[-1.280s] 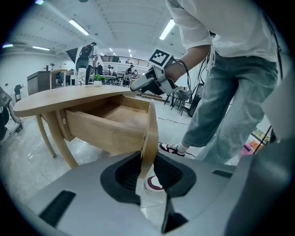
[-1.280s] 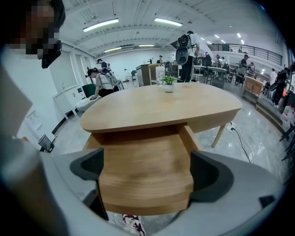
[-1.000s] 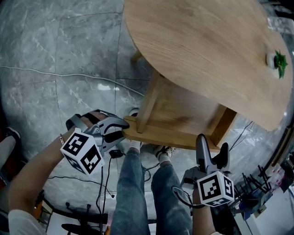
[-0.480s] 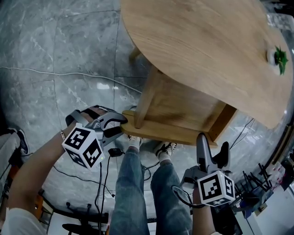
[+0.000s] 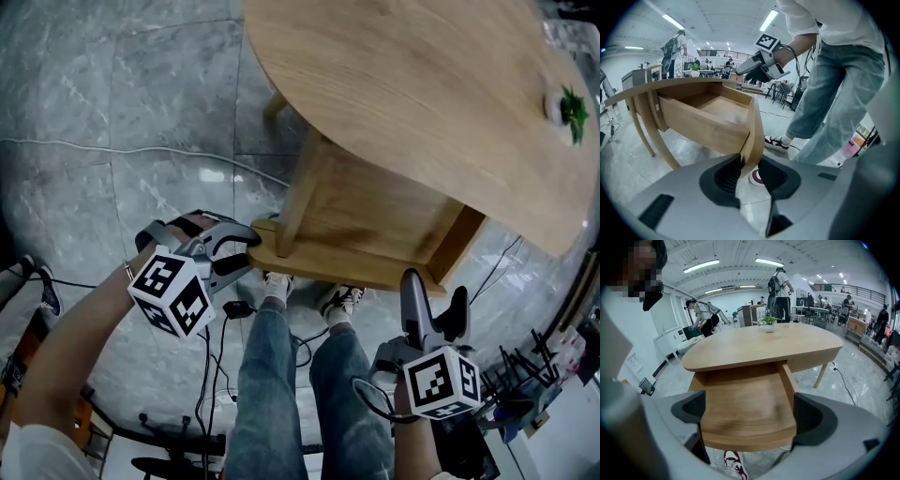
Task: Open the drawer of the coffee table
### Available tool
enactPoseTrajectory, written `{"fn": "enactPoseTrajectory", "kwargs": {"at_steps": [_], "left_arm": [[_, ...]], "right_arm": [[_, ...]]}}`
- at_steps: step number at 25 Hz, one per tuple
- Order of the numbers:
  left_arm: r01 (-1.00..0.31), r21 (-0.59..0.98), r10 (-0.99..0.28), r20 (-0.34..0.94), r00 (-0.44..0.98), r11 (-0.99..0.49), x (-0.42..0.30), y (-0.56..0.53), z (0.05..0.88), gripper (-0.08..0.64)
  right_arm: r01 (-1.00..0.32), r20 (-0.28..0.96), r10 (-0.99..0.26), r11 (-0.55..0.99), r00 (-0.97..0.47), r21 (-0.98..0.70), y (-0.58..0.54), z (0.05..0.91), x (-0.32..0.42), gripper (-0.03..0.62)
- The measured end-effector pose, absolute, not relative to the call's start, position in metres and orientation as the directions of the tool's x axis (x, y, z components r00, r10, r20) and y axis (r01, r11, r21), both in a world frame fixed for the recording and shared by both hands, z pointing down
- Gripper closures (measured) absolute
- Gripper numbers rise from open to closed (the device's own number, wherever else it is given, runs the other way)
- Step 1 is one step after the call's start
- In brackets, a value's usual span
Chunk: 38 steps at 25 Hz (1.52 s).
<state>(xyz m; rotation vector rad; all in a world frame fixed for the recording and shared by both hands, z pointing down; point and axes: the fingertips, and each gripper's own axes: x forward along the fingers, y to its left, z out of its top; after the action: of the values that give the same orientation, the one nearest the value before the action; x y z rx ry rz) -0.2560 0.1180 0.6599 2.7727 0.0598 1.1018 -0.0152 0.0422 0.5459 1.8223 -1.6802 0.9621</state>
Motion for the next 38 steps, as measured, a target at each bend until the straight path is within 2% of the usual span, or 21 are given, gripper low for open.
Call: {"fn": "enactPoseTrajectory", "kwargs": {"at_steps": [12,19,27,32,38], "left_arm": [[-0.094,0.180,0.065,0.714,0.697,-0.979,-0.266,0.118,0.658,0.446],[-0.167,0.230,0.059,0.735,0.676,-0.959,-0.290,0.114,0.626,0.486],[-0.392,0.277,-0.155,0.610,0.777,-0.877,-0.245,0.052,0.515,0.563],[-0.500,0.282,-0.311,0.514,0.800,-0.819,-0.201,0.008,0.437,0.565],[-0.624,0.296,-0.461,0.466,0.755,-0.723,-0.136,-0.030,0.364,0.565]], "right_arm": [[-0.981,0.739,-0.673,-0.149,0.009,-0.125,0.034,0.528,-0.004,0.005],[-0.970,0.716,-0.697,-0.191,0.024,-0.153,0.035,0.512,0.009,0.005],[-0.942,0.668,-0.740,-0.274,0.079,-0.193,0.037,0.460,0.031,0.005],[-0.914,0.628,-0.762,-0.353,0.156,-0.201,0.047,0.407,0.064,0.005],[-0.873,0.584,-0.775,-0.436,0.241,-0.219,0.063,0.343,0.110,0.005]]}}
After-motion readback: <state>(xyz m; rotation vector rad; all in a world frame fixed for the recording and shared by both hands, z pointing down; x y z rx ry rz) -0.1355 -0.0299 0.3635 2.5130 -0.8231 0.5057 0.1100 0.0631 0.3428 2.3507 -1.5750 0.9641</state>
